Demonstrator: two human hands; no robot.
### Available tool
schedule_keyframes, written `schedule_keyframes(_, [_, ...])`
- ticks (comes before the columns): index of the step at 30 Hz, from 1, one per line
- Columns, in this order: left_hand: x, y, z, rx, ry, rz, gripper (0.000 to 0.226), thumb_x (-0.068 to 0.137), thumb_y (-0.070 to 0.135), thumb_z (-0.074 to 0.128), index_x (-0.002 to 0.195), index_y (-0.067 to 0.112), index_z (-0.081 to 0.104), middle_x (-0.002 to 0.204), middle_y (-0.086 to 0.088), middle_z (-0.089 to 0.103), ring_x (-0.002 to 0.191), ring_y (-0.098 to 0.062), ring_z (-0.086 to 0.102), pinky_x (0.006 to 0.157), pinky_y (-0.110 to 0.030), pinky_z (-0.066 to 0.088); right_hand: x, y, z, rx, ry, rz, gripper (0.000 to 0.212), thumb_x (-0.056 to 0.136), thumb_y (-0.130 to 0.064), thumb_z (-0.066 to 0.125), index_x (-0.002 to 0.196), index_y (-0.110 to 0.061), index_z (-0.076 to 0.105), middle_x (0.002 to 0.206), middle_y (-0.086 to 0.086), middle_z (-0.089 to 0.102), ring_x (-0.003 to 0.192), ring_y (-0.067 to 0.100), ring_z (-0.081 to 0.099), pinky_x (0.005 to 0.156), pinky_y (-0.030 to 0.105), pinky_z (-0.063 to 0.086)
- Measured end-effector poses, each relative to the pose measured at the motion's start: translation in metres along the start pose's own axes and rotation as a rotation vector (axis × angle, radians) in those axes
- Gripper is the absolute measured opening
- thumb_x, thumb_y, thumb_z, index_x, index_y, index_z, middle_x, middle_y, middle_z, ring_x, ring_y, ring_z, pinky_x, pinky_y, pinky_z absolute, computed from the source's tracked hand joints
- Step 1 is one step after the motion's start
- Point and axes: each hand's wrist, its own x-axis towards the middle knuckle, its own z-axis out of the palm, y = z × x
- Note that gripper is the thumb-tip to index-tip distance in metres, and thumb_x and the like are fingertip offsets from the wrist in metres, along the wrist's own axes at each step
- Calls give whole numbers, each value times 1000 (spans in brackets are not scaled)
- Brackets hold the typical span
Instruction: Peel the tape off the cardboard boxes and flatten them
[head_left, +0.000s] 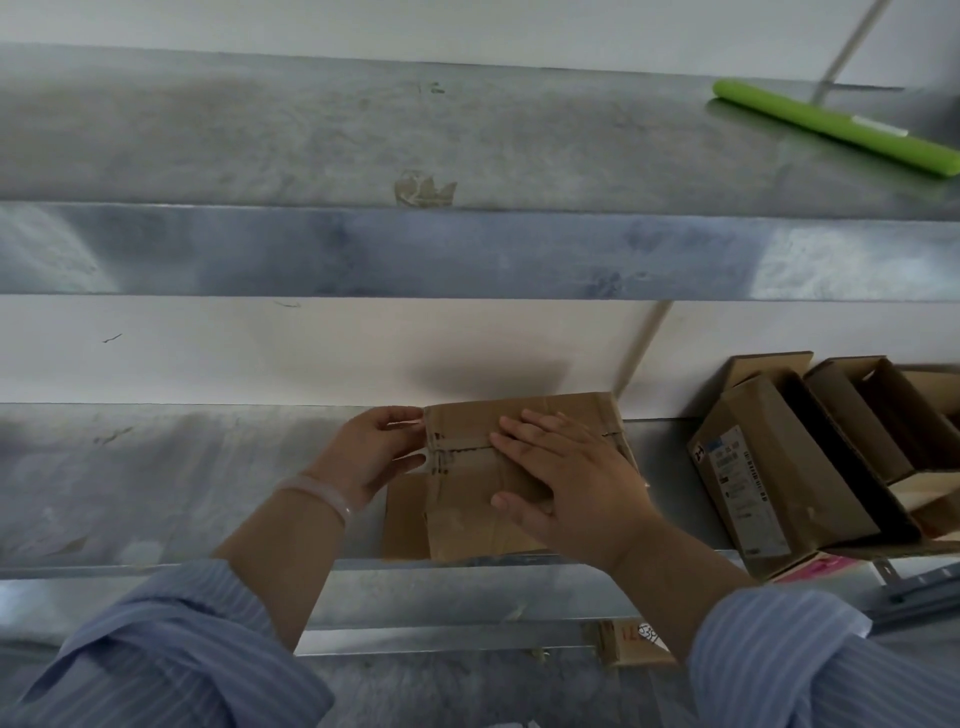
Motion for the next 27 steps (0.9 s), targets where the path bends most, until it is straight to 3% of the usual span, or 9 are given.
schedule_keyframes(3, [4, -4, 0, 160, 68, 6, 22, 87, 0, 65, 108, 2, 68, 105, -19, 70, 97, -31, 67, 87, -39, 56, 0, 0, -1, -15, -23, 3, 63, 91, -67, 36, 138, -29, 53, 145, -11, 48, 138, 9, 39, 117, 33, 21])
schedule_keyframes(7, [4, -18, -3, 294, 304, 65, 24, 77, 6, 77, 96, 12, 64, 87, -14, 68, 80, -27, 68, 73, -42, 59, 0, 0, 0, -6, -9, -1, 63, 91, -67, 37, 137, -28, 54, 145, -10, 49, 137, 10, 41, 117, 38, 26])
schedule_keyframes(10, [1, -21, -11, 482, 436, 147, 6, 85, 16, 71, 87, 17, 66, 84, -4, 69, 80, -22, 67, 78, -42, 58, 1, 1, 0, 0, -11, -5, 64, 91, -67, 36, 137, -28, 54, 145, -9, 50, 137, 11, 41, 117, 39, 26])
schedule_keyframes(12, [0, -16, -20, 510, 465, 190, 12, 92, 15, 61, 97, 12, 72, 86, 0, 71, 84, -24, 68, 84, -43, 57, 1, 1, 0, 3, -17, -7, 64, 90, -68, 36, 137, -28, 54, 145, -9, 49, 138, 10, 40, 117, 37, 24])
schedule_keyframes(14, [0, -8, -27, 617, 484, 228, 24, 95, 16, 56, 114, 10, 70, 102, -6, 72, 97, -29, 67, 93, -42, 53, 0, 1, -1, 31, -10, 0, 64, 88, -69, 40, 136, -28, 54, 145, -9, 49, 138, 10, 39, 118, 36, 23])
schedule_keyframes(18, [2, 7, -25, 893, 406, 253, 40, 97, 25, 53, 134, 7, 55, 141, -11, 51, 132, -25, 45, 110, -32, 31, 0, 1, -3, 126, 34, 45, 59, 80, -71, 52, 123, -30, 59, 133, -11, 53, 125, 10, 46, 109, 27, 29])
schedule_keyframes(22, [-13, 24, -4, 926, 363, 322, 41, 99, 27, 49, 137, 11, 51, 147, -7, 43, 137, -21, 36, 115, -33, 25, 3, 1, -4, 172, 58, 51, 49, 77, -67, 58, 103, -25, 60, 111, -11, 55, 107, 7, 48, 95, 17, 33])
schedule_keyframes(24, [-31, 34, 20, 876, 333, 460, 40, 100, 25, 46, 139, 18, 49, 145, -1, 44, 134, -17, 38, 112, -29, 28, 2, 3, -4, 189, 80, 17, 34, 80, -50, 63, 99, -22, 59, 104, -9, 55, 100, 7, 48, 91, 18, 38])
schedule_keyframes(27, [-57, 38, 63, 1019, 171, 707, 43, 101, 26, 43, 144, 22, 42, 144, 3, 45, 133, -14, 38, 109, -22, 25, 2, 7, -9, 280, 103, 35, 19, 75, -21, 63, 93, -17, 58, 96, -5, 55, 91, 7, 47, 83, 17, 39])
